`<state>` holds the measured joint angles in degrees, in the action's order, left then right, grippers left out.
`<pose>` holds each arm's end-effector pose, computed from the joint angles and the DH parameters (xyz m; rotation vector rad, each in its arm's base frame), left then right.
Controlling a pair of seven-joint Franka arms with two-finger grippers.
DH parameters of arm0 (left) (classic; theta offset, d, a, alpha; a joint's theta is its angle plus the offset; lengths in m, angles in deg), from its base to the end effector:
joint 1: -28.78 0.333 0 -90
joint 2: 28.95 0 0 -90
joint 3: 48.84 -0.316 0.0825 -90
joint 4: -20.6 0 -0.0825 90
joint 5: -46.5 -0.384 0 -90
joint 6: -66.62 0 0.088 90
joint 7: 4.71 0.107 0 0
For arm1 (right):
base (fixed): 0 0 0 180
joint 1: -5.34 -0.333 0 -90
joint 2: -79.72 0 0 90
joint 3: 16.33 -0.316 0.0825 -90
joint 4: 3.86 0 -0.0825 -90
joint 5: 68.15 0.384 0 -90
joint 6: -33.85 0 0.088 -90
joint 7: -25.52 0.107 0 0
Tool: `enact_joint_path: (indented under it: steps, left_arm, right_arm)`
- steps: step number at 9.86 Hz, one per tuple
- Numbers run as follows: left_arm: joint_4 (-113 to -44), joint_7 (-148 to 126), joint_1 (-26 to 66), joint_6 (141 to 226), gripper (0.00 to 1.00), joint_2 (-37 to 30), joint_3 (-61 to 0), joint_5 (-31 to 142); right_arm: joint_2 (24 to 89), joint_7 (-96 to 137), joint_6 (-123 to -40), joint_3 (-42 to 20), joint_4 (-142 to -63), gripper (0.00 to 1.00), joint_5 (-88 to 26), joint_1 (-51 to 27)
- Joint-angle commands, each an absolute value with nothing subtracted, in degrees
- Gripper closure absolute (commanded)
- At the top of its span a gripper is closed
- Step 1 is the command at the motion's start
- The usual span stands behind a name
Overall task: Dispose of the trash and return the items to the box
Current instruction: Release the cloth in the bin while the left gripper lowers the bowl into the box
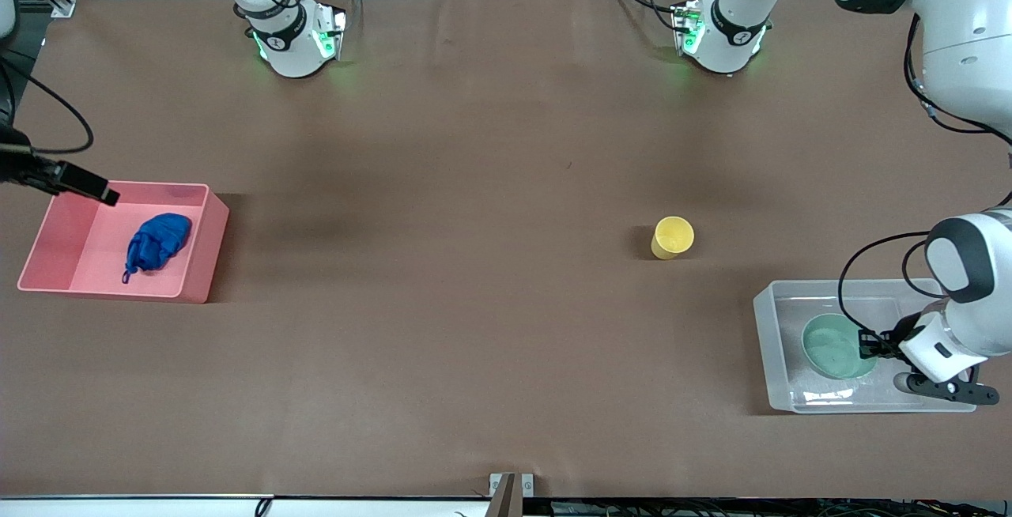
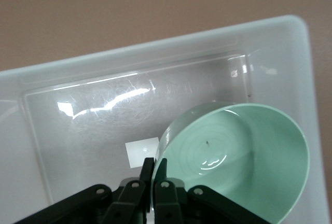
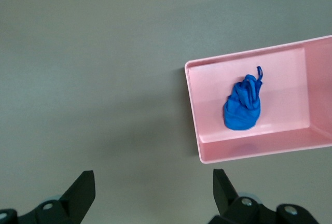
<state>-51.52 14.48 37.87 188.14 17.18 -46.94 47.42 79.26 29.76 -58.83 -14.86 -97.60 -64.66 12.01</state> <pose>0.7496 0.1004 0.2819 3.1024 -0.2965 0.1005 0.5544 -0.0729 0.5934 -3.0613 0.3377 0.0377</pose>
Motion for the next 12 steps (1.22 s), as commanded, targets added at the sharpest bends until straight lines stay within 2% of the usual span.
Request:
enact_joint_path:
  steps: [1, 3, 4, 5, 6, 8, 9, 12]
  left_arm:
    - [-51.47, 15.33, 37.48, 191.41, 0.99, 21.58, -47.61, 46.59]
    - [-52.09, 14.55, 37.31, 192.39, 0.95, 21.67, -47.52, 46.59]
    - [-52.44, 15.06, 37.57, 192.3, 0.87, 21.24, -47.52, 46.5]
    - [-53.92, 15.24, 38.01, 192.21, 0.66, 20.8, -47.52, 46.5]
    - [-54.28, 15.24, 38.53, 191.95, 0.51, 20.53, -47.52, 46.5]
    - [-56.29, 15.24, 38.54, 191.51, 0.36, 15.82, -47.43, 46.5]
    - [-57.7, 14.9, 38.28, 189.6, 0.3, 12.48, -47.08, 46.5]
    - [-58.15, 12.18, 37.66, 178.8, 0.26, 3.77, -44.28, 46.5]
  right_arm:
    - [80.43, 27.47, -49.87, -15.63, -88.81, 0.0, -65.69, 13.87]
    - [80.25, 26.14, -48.24, -16.24, -86.74, 0.0, -69.79, 13.26]
    - [80.33, 26.83, -48.68, -16.25, -88.57, 0.0, -69.91, 12.9]
    - [80.51, 26.75, -49.81, -16.25, -89.46, 0.0, -69.91, 12.99]
    - [80.86, 26.75, -50.26, -16.16, -90.34, 0.0, -69.91, 12.99]
    - [80.86, 26.84, -50.7, -16.24, -90.43, 0.0, -69.73, 12.9]
    - [80.86, 26.75, -50.96, -16.25, -90.52, 0.0, -69.73, 12.99]
    - [80.86, 26.13, -50.44, -16.16, -90.52, 0.0, -69.73, 12.72]
